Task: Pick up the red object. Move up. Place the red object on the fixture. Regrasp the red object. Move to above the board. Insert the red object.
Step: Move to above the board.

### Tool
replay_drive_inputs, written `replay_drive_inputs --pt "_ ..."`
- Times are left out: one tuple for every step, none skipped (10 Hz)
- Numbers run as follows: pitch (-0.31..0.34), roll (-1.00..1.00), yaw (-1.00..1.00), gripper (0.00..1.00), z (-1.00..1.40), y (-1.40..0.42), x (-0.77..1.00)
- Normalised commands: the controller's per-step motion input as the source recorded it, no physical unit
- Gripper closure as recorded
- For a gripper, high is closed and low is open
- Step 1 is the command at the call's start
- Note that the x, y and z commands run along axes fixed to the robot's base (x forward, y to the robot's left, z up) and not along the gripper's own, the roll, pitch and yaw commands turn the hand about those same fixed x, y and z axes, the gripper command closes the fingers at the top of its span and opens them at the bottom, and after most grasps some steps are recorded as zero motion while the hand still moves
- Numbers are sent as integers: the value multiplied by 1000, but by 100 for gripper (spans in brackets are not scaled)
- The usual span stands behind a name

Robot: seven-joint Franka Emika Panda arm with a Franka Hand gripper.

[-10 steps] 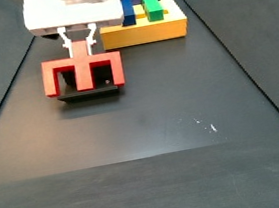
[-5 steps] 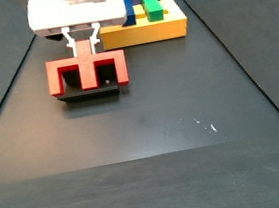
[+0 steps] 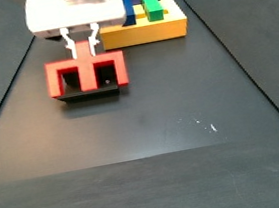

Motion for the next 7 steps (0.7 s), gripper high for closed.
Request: replay_drive_inputs --pt "0 51 -57 100 1400 -38 -21" --pt "-24 -11 -55 100 1400 -31 -50" --pt "-3 0 -42 100 1400 -19 -51" --pt "43 0 -41 100 1400 -33 -42" --pt "56 9 -23 100 1400 -38 -33" --pt "65 -9 -10 100 1400 -33 -31" --pt "73 -12 3 100 839 -30 -18"
